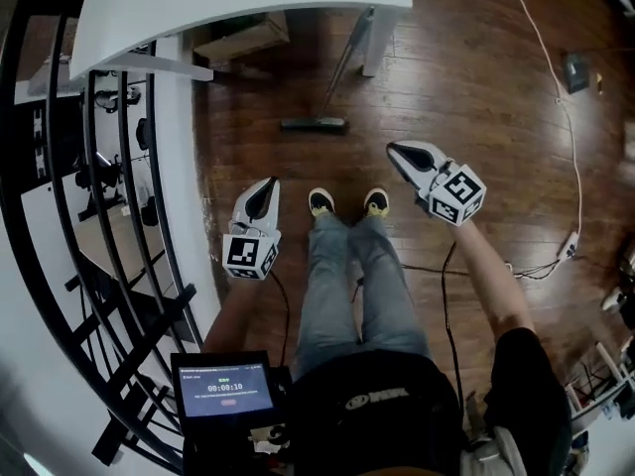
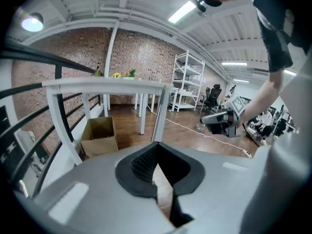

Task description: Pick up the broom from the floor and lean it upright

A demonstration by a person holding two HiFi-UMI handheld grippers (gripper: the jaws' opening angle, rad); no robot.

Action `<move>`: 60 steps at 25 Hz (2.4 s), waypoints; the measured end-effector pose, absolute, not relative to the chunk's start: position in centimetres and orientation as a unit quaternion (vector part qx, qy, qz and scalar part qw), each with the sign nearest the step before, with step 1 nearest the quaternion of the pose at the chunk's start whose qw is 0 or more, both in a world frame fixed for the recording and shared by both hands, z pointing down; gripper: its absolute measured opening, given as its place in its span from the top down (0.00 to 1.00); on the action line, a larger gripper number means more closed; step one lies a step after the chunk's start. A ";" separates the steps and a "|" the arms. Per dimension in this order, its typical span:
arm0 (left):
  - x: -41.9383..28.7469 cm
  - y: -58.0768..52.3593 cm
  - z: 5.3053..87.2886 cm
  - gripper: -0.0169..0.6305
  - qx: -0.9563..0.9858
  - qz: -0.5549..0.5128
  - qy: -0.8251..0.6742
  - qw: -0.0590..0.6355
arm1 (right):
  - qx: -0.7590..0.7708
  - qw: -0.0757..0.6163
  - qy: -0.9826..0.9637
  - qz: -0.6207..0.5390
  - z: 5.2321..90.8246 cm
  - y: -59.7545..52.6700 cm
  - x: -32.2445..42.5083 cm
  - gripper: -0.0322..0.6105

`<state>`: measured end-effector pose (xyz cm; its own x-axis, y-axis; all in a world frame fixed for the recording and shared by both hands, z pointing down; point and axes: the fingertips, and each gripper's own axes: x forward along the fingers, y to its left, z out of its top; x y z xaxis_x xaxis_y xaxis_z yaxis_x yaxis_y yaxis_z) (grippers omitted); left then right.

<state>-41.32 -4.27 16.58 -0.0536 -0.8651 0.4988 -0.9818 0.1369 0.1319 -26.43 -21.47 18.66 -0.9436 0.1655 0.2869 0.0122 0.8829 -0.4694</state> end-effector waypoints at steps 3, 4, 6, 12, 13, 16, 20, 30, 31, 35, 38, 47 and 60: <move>-38.7 -1.5 8.2 0.95 0.645 0.103 -0.728 0.209 | -0.055 0.163 -0.952 0.252 13.5 -17.6 -22.7 0.95; -37.6 -0.9 5.7 0.95 0.643 0.095 -0.732 0.202 | -0.053 0.158 -0.952 0.258 11.5 -16.5 -21.6 0.95; -35.5 -0.6 0.8 0.95 0.648 0.075 -0.736 0.182 | -0.046 0.143 -0.954 0.258 7.1 -14.0 -20.0 0.95; -29.6 4.3 -9.3 0.95 0.680 0.024 -0.723 0.120 | -0.044 0.068 -0.963 0.256 -5.2 -2.5 -18.2 0.94; -28.7 6.2 -10.8 0.95 0.679 0.024 -0.726 0.105 | -0.047 0.055 -0.967 0.244 -6.9 0.1 -18.0 0.95; -26.0 13.3 -13.9 0.95 0.677 0.039 -0.732 0.072 | -0.043 0.037 -0.982 0.180 -10.1 7.6 -17.0 0.95; -22.8 19.4 -17.0 0.95 0.683 0.052 -0.726 0.060 | -0.027 0.025 -0.990 0.139 -13.6 13.3 -15.8 0.94; -18.6 21.9 -20.3 0.95 0.693 0.051 -0.718 0.053 | -0.058 0.004 -0.993 0.098 -19.2 20.4 -15.7 0.95; -18.2 21.2 -20.7 0.95 0.692 0.054 -0.717 0.055 | -0.059 0.003 -0.993 0.100 -19.6 20.1 -15.4 0.95; -14.8 22.9 -22.2 0.95 0.697 0.039 -0.715 0.043 | -0.054 0.010 -0.996 0.068 -20.5 22.4 -12.3 0.95; -13.5 24.4 -22.2 0.95 0.695 0.034 -0.718 0.036 | -0.043 0.023 -0.998 0.046 -20.4 23.9 -11.2 0.95; -6.1 24.9 -21.0 0.95 0.705 0.053 -0.707 0.031 | -0.001 0.011 -0.999 0.043 -21.8 24.1 -4.7 0.95; -2.3 23.2 -20.5 0.95 0.688 0.073 -0.721 0.031 | -0.013 -0.001 -0.997 0.076 -20.4 22.4 -1.2 0.95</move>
<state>-2.28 23.15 -20.52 -0.0508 -0.9881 0.1450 -0.9971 0.0421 -0.0626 -1.24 22.39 -20.43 -0.9997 0.0247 -0.0045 0.0251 0.9880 -0.1521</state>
